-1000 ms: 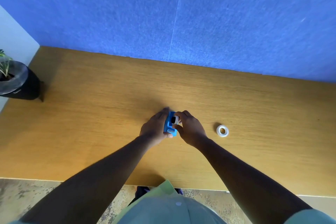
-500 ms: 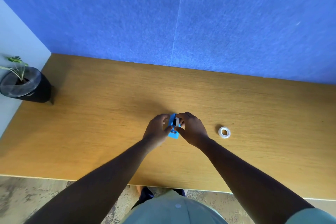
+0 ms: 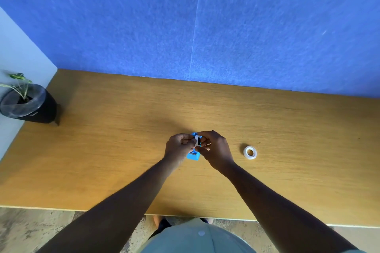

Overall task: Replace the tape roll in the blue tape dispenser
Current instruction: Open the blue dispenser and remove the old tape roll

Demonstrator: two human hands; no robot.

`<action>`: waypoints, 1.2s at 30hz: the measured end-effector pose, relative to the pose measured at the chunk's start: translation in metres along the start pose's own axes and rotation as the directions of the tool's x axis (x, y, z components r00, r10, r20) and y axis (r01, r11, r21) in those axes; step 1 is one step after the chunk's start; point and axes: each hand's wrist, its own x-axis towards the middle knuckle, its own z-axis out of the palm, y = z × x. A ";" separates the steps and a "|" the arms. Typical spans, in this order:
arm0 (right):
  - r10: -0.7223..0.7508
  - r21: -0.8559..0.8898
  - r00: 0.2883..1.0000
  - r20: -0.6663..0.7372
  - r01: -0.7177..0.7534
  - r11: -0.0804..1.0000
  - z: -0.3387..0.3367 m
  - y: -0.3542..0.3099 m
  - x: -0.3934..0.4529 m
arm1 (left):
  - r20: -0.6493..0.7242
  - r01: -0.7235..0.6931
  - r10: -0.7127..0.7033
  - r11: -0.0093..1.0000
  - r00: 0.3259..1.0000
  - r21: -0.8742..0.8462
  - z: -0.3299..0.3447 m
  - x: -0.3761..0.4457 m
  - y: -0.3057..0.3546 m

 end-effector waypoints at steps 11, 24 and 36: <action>0.244 0.353 0.970 -0.017 -0.223 0.909 -0.003 0.002 -0.004 | 0.004 0.006 -0.007 1.000 1.000 0.026 0.000 0.005 0.006; 0.285 0.315 0.956 -0.063 -0.252 0.915 -0.001 0.010 -0.002 | 0.000 0.018 -0.018 0.999 1.000 0.040 0.009 0.005 0.010; 0.292 0.319 0.950 -0.109 -0.245 0.915 -0.004 0.009 -0.006 | 0.019 -0.009 0.007 0.998 1.000 0.069 0.016 -0.006 0.017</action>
